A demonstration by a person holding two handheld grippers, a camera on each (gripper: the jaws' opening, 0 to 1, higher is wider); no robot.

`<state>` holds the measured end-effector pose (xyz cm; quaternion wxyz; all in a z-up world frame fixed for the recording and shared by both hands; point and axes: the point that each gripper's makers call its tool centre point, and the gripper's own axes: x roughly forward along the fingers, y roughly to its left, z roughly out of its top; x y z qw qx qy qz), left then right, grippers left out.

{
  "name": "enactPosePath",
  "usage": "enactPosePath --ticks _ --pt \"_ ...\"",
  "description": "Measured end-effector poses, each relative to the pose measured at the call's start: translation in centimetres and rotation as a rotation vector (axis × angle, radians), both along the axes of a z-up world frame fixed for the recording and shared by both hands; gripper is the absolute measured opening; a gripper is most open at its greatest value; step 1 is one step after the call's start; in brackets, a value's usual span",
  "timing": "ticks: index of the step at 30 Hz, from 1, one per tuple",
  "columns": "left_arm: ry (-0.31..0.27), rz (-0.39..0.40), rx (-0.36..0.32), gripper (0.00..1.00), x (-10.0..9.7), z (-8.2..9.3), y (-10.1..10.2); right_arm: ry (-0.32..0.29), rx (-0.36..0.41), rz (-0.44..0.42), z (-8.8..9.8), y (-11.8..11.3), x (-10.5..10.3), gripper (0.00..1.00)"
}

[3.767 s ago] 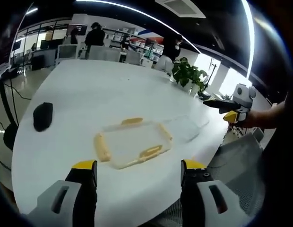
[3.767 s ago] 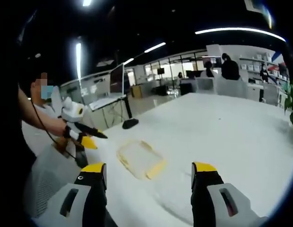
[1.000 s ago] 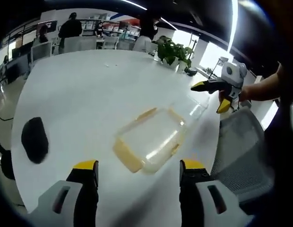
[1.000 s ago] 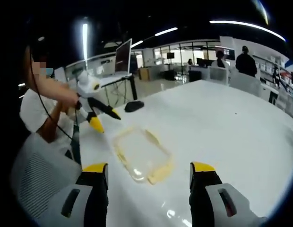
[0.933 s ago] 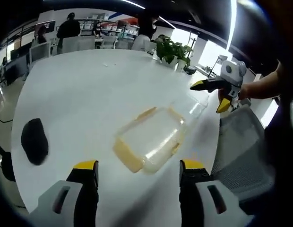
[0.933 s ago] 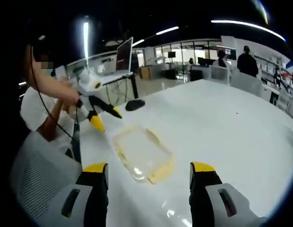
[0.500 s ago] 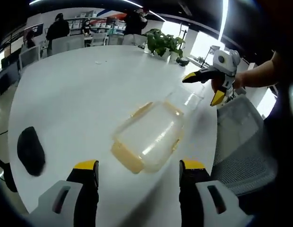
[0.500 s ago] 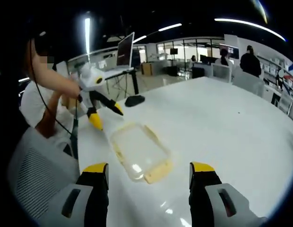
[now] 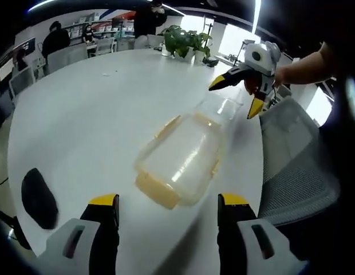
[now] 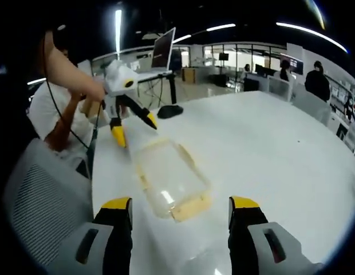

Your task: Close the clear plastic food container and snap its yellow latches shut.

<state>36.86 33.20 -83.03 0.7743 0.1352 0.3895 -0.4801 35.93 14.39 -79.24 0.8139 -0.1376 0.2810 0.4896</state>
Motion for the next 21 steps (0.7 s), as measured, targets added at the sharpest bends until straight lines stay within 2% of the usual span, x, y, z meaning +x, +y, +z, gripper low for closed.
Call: enactPosePath --ticks 14,21 --pt "-0.003 -0.080 0.034 0.68 -0.2 -0.9 -0.6 0.015 -0.044 0.050 -1.1 0.1 -0.5 0.66" --pt "-0.016 -0.121 0.058 0.67 -0.1 -1.1 -0.6 0.001 -0.060 0.071 -1.2 0.2 0.2 0.67"
